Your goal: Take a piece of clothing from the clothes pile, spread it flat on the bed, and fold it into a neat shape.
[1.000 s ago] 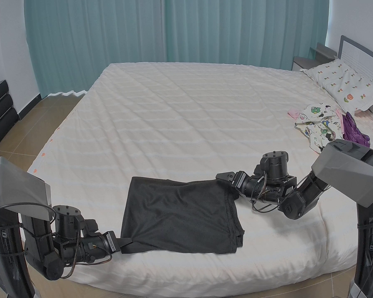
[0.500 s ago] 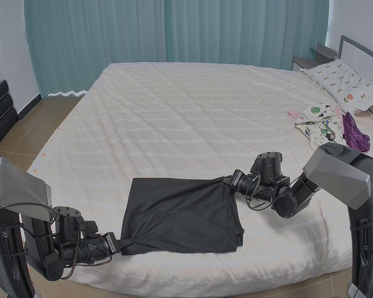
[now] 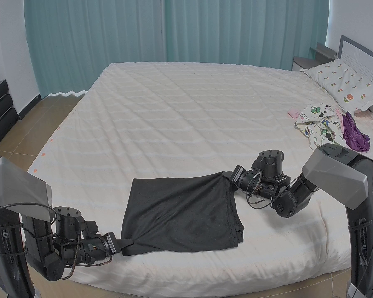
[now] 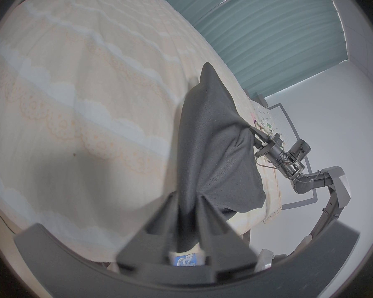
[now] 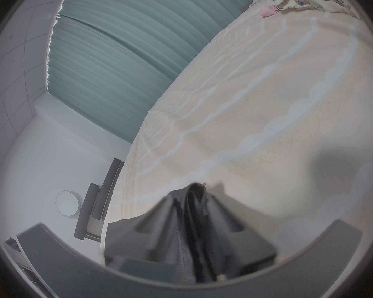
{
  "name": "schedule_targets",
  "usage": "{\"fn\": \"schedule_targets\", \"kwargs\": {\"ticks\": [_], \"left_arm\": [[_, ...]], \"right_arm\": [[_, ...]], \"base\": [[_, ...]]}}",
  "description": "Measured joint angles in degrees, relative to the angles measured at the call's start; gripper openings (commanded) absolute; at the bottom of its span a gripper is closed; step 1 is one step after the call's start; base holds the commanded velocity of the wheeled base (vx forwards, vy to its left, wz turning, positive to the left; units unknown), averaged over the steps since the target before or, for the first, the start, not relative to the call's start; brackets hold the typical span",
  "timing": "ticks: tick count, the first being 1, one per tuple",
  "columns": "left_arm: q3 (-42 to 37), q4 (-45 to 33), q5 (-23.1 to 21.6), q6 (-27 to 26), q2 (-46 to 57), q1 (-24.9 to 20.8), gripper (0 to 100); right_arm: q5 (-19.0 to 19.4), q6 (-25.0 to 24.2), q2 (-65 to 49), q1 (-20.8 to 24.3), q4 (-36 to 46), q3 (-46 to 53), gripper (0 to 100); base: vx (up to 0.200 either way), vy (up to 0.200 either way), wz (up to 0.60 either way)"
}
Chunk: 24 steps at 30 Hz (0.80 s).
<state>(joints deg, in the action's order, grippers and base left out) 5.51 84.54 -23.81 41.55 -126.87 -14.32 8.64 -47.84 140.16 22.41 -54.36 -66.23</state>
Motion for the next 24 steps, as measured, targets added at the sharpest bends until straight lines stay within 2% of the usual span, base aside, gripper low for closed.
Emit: {"fn": "schedule_targets", "kwargs": {"ticks": [6,13,24], "left_arm": [[-0.02,0.15,-0.11,-0.02,0.11,-0.11,100],[-0.06,0.12,-0.13,1.04,2.41,1.13,100],[0.13,-0.18,-0.55,2.74,14.80,3.17,100]], "right_arm": [[0.00,0.02,-0.11,0.00,-0.05,0.68,100],[0.05,-0.01,-2.97,-1.96,0.04,4.27,100],[-0.02,0.38,-14.77,-4.78,-4.44,19.38,100]], "base": [[0.000,0.000,0.00],[0.000,0.000,0.00],[0.000,0.000,0.00]]}}
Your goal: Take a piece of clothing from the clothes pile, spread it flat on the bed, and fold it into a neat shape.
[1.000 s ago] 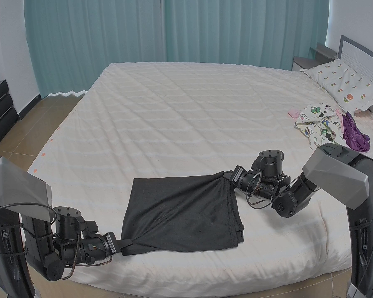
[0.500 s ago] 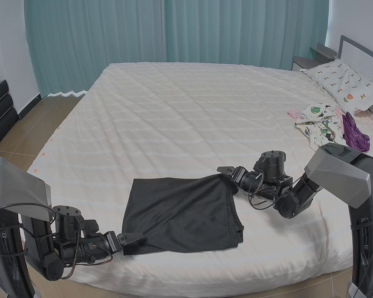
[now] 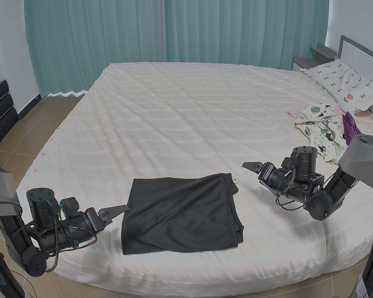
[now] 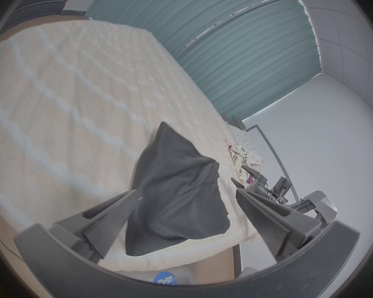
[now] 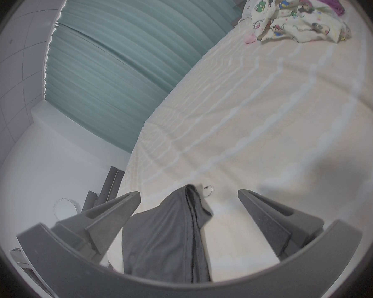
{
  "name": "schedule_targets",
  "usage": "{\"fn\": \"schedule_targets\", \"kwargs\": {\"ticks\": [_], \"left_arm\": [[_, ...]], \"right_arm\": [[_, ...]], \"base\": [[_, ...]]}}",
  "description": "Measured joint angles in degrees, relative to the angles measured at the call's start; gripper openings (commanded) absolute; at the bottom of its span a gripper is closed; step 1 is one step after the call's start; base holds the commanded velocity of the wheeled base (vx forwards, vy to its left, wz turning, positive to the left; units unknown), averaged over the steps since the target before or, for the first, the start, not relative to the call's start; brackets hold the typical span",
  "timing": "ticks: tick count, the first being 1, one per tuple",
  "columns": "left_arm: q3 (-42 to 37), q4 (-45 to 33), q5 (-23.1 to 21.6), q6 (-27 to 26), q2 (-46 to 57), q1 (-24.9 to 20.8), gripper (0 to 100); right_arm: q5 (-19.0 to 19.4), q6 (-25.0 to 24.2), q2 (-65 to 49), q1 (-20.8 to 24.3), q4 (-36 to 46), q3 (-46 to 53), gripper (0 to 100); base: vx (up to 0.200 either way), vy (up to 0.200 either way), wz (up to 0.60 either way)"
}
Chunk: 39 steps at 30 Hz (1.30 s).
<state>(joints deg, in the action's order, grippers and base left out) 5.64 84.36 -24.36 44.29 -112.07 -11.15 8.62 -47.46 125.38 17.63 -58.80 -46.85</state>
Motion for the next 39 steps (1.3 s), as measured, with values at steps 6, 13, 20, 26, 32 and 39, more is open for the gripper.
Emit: {"fn": "schedule_targets", "kwargs": {"ticks": [6,13,20,26,32,39], "left_arm": [[-1.88,-2.00,0.44,-0.61,9.07,1.54,100],[-4.02,-12.40,2.46,-4.57,24.22,3.11,100],[-4.13,-30.50,4.79,-10.17,42.86,3.66,100],[-2.17,-45.28,6.66,-13.40,59.09,3.77,100],[-0.13,-58.90,8.90,-17.05,73.53,3.91,100],[1.10,-73.17,13.19,-21.30,89.06,4.35,100]], "right_arm": [[-0.41,2.06,-11.26,-0.38,-2.57,11.93,100],[-4.24,8.59,-26.62,-0.54,-2.79,23.34,100],[-8.67,16.12,-41.36,-1.10,1.10,31.31,100],[-10.93,21.54,-55.98,-2.63,11.36,35.47,100],[-12.39,24.50,-72.46,-3.74,28.33,37.01,100],[-13.29,27.51,-92.04,-5.60,46.75,37.56,100]], "base": [[0.000,0.000,0.00],[0.000,0.000,0.00],[0.000,0.000,0.00],[0.000,0.000,0.00],[0.000,0.000,0.00],[0.000,0.000,0.00]]}}
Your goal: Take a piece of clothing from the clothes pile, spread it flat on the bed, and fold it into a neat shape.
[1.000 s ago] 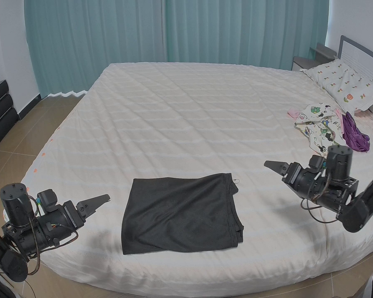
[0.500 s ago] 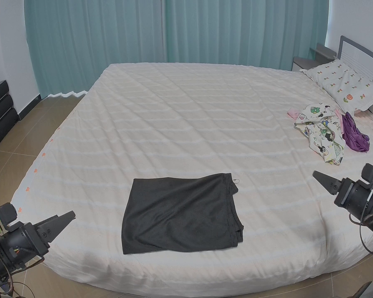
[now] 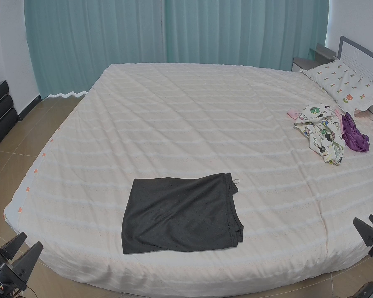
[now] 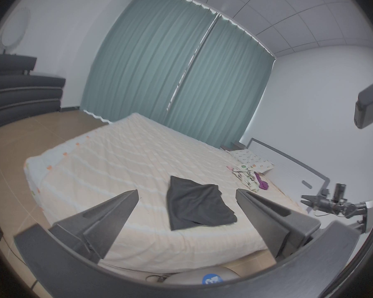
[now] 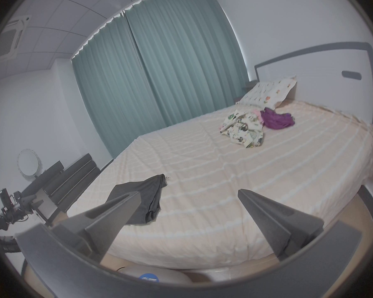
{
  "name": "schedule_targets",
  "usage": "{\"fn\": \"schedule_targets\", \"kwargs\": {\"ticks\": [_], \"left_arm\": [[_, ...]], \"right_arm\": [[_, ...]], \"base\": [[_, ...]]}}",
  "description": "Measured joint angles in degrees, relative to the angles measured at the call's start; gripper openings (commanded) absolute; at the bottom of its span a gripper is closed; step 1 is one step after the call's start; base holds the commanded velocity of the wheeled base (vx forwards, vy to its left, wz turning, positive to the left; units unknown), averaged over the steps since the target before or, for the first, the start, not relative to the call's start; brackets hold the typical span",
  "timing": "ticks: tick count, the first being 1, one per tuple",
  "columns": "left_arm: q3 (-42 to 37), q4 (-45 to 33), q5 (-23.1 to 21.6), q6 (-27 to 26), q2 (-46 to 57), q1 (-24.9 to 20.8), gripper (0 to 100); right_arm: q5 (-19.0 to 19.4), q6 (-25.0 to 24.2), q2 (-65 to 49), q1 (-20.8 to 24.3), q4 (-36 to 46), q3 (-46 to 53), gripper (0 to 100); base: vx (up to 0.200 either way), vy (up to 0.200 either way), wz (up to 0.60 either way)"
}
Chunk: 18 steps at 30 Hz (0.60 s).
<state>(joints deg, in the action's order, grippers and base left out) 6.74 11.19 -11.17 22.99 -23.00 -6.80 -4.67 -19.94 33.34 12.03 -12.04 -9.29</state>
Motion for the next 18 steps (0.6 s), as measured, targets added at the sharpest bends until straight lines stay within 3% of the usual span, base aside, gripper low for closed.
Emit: {"fn": "schedule_targets", "kwargs": {"ticks": [8,14,18], "left_arm": [[-1.16,-6.95,9.75,-7.72,11.26,1.22,100],[-4.55,-7.25,14.93,-20.07,17.36,4.74,100],[-5.42,-7.34,16.27,-22.64,20.09,6.03,100]], "right_arm": [[0.24,7.08,-20.37,-6.02,11.25,2.27,100],[1.72,13.79,-28.92,-10.61,11.50,6.34,100],[2.43,17.37,-31.03,-11.59,11.15,7.53,100]], "base": [[0.000,0.000,0.00],[0.000,0.000,0.00],[0.000,0.000,0.00]]}}
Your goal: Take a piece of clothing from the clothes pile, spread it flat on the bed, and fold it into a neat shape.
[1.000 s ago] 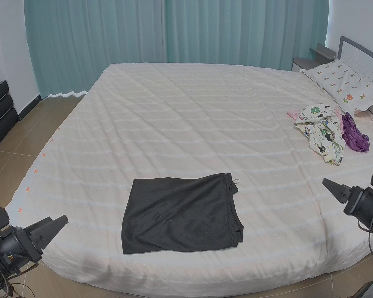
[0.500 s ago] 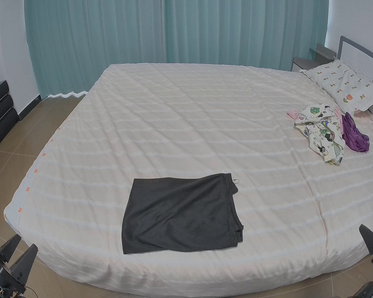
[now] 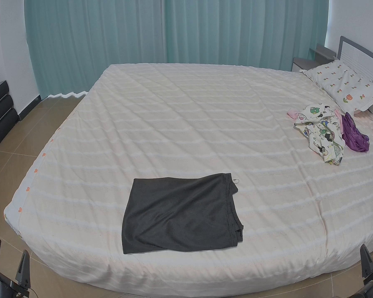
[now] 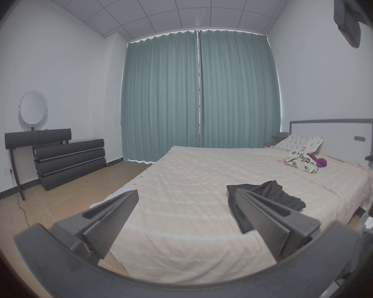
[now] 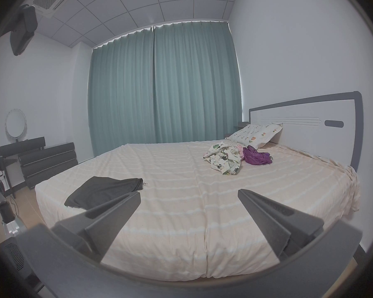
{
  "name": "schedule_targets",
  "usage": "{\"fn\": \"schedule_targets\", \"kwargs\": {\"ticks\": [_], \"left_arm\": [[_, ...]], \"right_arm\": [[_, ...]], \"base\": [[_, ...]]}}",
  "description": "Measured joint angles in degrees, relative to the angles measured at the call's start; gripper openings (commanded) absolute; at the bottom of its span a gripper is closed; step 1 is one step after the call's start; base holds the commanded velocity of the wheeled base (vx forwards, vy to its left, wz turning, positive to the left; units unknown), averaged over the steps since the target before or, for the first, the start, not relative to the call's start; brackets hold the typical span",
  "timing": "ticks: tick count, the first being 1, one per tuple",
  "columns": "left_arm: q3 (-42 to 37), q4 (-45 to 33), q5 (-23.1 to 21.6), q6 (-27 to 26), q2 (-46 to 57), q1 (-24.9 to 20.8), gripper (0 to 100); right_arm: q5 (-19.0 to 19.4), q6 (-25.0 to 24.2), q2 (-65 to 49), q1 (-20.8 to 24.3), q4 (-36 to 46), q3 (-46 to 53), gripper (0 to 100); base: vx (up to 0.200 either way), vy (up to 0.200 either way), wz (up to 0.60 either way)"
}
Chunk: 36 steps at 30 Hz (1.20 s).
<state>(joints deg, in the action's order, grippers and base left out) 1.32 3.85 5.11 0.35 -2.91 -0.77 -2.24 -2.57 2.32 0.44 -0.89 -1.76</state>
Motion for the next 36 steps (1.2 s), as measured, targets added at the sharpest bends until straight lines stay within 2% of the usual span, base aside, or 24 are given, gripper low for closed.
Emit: {"fn": "schedule_targets", "kwargs": {"ticks": [3,9,16,22,36], "left_arm": [[-0.20,-0.13,-2.35,1.83,1.12,0.46,100],[-0.28,-0.30,-6.00,0.38,1.99,0.77,100],[-0.30,-0.35,-4.92,0.13,2.26,0.84,100],[-0.30,-0.35,-3.74,0.68,2.29,0.84,100],[-0.30,-0.27,-2.88,2.71,2.28,0.84,100]], "right_arm": [[0.17,-0.27,-0.83,-0.33,0.46,0.39,100],[0.72,1.18,-1.52,-0.57,1.22,0.41,100],[1.95,6.62,-1.72,-0.68,1.90,0.49,100],[1.56,2.97,-1.72,-0.73,1.89,0.71,100],[1.40,2.33,-1.69,-0.66,1.57,0.74,100]], "base": [[0.000,0.000,0.00],[0.000,0.000,0.00],[0.000,0.000,0.00],[0.000,0.000,0.00],[0.000,0.000,0.00]]}}
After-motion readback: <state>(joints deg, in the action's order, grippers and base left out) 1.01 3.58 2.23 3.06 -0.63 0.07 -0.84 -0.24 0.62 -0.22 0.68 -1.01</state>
